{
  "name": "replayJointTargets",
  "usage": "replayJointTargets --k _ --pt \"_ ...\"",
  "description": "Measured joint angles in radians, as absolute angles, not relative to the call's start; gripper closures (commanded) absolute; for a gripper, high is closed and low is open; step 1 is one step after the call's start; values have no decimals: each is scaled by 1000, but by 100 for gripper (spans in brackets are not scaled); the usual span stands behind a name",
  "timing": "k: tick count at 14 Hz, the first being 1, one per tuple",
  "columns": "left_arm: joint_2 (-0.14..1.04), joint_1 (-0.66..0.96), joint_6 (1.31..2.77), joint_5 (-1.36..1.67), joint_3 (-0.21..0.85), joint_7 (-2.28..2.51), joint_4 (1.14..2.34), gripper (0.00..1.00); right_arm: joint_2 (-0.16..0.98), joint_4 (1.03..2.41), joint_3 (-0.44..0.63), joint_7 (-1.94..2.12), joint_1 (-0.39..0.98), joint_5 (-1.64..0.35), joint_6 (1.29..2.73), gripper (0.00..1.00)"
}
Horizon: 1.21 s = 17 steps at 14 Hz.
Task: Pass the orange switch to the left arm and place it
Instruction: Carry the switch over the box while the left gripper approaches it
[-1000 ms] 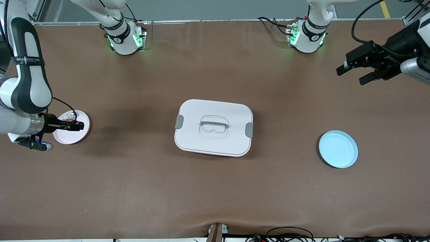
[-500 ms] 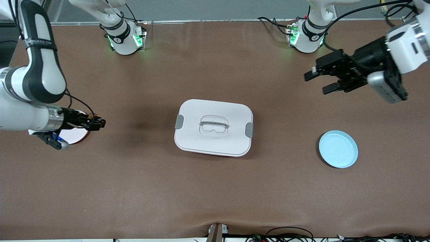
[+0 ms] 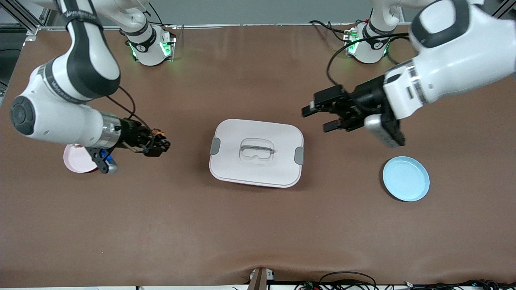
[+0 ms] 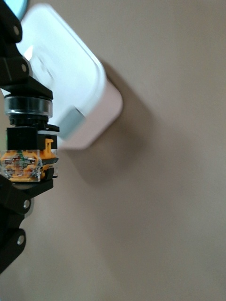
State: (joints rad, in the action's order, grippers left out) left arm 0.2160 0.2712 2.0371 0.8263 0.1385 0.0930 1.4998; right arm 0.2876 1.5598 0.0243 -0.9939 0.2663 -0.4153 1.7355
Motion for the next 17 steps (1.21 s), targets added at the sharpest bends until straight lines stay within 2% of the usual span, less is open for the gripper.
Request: replayJointTargets --k 7,11,17 --pt "300 431 2274 827 140 176 1500 0 351 1426 25 -1303 350 -504 1816 100" --pt "341 490 2386 846 140 197 1500 0 430 1294 25 -1472 408 -508 1854 100" --pt "373 510 2437 882 139 196 1498 0 559 1109 28 -1600 418 -544 1880 100"
